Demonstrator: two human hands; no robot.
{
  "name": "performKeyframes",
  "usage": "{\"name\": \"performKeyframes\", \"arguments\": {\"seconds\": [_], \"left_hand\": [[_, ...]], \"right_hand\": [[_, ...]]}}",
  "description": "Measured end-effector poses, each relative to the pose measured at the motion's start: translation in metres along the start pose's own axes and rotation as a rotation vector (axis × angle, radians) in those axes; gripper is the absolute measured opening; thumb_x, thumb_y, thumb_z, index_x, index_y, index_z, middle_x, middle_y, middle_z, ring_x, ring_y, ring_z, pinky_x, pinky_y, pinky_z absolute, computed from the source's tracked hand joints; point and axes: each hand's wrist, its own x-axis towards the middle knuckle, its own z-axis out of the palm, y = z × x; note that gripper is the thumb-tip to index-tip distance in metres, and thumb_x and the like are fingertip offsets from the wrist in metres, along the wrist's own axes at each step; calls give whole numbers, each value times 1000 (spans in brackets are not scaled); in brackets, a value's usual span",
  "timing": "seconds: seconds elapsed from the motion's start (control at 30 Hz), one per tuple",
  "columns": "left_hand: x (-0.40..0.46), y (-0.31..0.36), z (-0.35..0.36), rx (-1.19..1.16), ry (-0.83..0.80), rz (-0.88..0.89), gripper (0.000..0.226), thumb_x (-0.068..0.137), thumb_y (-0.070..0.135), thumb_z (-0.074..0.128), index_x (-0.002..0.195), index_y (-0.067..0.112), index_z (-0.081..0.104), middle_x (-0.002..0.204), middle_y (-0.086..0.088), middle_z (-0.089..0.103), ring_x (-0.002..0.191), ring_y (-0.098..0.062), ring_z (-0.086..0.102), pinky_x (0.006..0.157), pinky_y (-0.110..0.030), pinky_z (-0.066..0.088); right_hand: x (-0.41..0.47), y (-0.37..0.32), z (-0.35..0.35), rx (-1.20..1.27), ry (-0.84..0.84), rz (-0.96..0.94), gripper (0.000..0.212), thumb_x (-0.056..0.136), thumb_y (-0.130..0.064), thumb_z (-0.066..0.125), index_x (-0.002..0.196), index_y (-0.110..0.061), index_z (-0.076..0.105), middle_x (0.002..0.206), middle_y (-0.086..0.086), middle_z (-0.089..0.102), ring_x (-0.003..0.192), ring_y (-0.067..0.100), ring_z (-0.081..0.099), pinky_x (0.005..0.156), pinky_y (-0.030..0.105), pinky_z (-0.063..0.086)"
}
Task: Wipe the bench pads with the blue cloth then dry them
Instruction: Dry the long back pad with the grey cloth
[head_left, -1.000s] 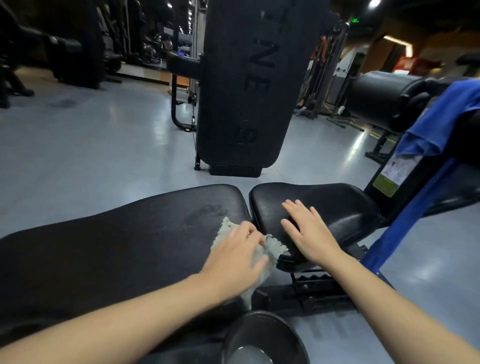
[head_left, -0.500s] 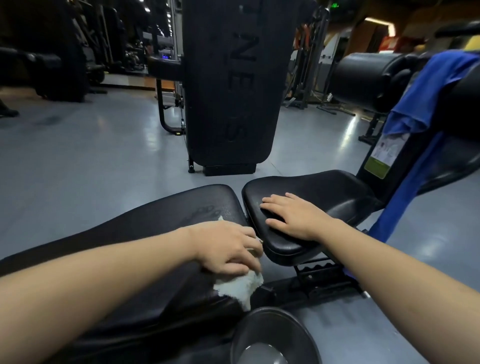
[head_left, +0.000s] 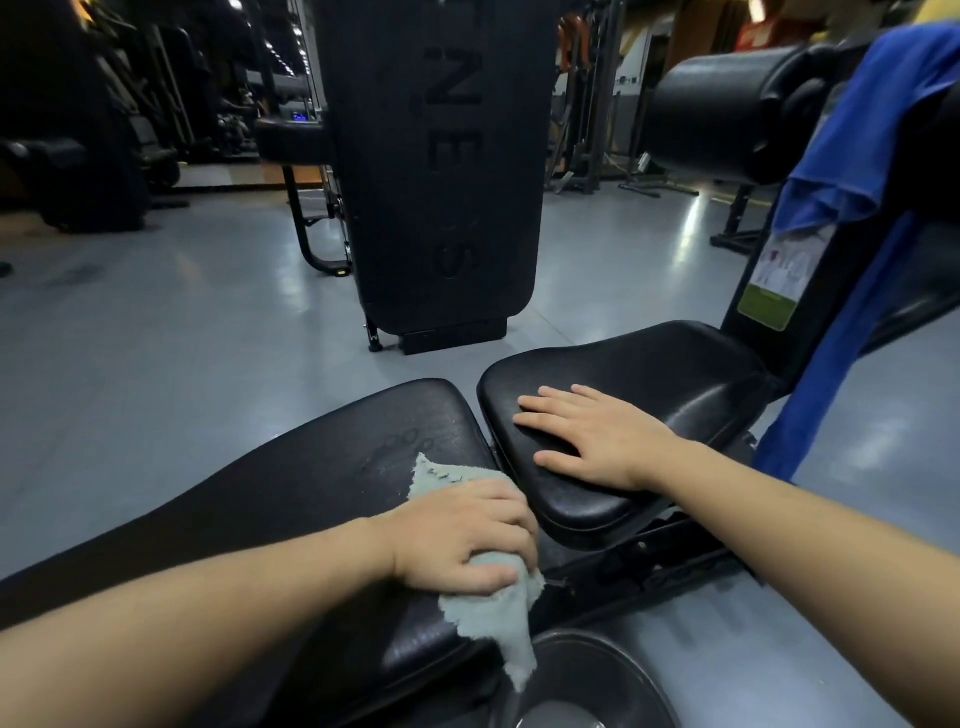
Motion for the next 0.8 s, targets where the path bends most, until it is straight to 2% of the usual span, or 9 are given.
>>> {"name": "performKeyframes", "arguments": {"seconds": [0.4, 0.6, 0.8], "left_hand": [[-3, -44, -2, -8, 42, -151, 26, 103, 36, 43, 122, 29, 58, 123, 16, 56, 124, -8, 40, 110, -34, 31], [-4, -80, -9, 0, 75, -269, 21, 103, 31, 45, 121, 31, 56, 123, 15, 54, 125, -7, 41, 109, -37, 33], [-7, -120, -14, -24, 134, -409, 27, 106, 37, 36, 123, 35, 57, 130, 17, 48, 132, 0, 34, 113, -27, 26]], "right_hand": [[1, -1, 0, 4, -3, 20, 78, 87, -72, 7, 157, -40, 19, 167, -19, 9, 153, 4, 1, 125, 36, 4], [1, -1, 0, -1, -11, 21, 78, 87, -72, 6, 158, -41, 17, 167, -19, 7, 153, 4, 0, 125, 35, 3], [1, -2, -1, -5, -16, 20, 78, 87, -71, 5, 158, -41, 16, 167, -18, 5, 153, 5, -2, 125, 35, 1]]}}
